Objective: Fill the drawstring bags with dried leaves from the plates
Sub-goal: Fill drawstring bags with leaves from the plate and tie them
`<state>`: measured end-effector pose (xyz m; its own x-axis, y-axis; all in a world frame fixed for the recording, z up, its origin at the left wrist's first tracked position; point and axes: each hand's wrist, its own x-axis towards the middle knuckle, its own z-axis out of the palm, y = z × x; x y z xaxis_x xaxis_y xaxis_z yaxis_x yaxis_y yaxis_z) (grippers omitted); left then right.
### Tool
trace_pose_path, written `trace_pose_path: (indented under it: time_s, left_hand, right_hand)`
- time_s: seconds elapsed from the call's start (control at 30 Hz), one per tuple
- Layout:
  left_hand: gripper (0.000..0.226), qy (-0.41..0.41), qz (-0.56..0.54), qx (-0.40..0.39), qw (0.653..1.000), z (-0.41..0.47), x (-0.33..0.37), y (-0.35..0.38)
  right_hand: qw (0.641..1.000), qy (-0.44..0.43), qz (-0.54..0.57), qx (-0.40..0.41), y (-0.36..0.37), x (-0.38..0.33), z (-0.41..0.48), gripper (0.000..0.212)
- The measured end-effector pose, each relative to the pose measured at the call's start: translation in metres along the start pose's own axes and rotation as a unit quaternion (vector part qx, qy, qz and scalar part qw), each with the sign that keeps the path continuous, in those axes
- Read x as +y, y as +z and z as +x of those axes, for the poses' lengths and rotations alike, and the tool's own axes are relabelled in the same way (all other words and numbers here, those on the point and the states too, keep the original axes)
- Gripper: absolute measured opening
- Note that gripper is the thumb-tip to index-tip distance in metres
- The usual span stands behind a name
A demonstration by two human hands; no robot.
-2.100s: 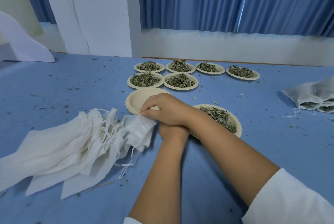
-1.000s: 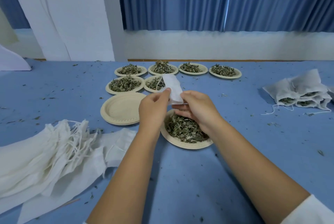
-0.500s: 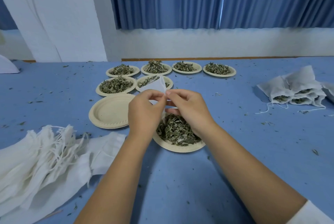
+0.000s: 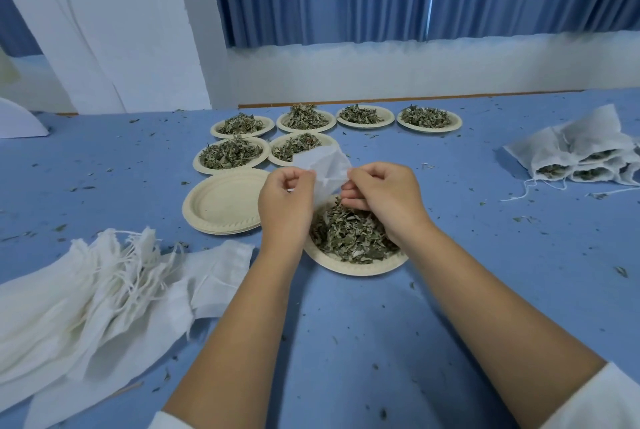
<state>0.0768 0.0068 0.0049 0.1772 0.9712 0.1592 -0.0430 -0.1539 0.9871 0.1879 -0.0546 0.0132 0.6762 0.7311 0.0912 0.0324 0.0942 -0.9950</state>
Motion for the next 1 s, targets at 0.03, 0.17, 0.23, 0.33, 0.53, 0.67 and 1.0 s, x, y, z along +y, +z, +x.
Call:
trace_pose_path:
  time_s: [0.03, 0.17, 0.23, 0.33, 0.53, 0.67, 1.0]
  left_hand:
    - [0.003, 0.030, 0.021, 0.013, 0.999, -0.001, 0.000, 0.000]
    - [0.011, 0.121, 0.073, -0.009, 0.990, -0.007, -0.001, 0.001]
    - [0.013, 0.159, 0.115, -0.027, 0.980, -0.007, -0.003, 0.002]
    - [0.012, 0.222, 0.150, -0.024, 0.963, -0.010, -0.004, 0.002]
    - [0.010, 0.250, 0.086, 0.028, 0.964, -0.014, 0.000, 0.002]
    - [0.016, 0.198, 0.089, 0.030, 0.976, -0.011, -0.004, 0.000]
    - [0.013, 0.200, 0.188, 0.046, 0.960, -0.002, -0.005, -0.009]
  right_hand:
    - [1.000, 0.000, -0.009, 0.010, 0.001, 0.001, 0.000, 0.011]
    - [1.000, -0.015, -0.022, -0.002, 0.003, 0.003, 0.001, 0.016]
    - [0.998, -0.028, -0.039, -0.029, 0.003, 0.003, 0.000, 0.021]
    - [0.996, -0.047, -0.072, -0.028, 0.002, 0.005, -0.001, 0.012]
    - [0.941, -0.159, -0.296, 0.026, -0.009, 0.007, 0.006, 0.005]
    - [0.917, -0.175, -0.355, -0.051, -0.015, 0.005, 0.008, 0.010]
    - [0.811, -0.086, -0.539, -0.209, -0.034, -0.004, 0.007, 0.055]
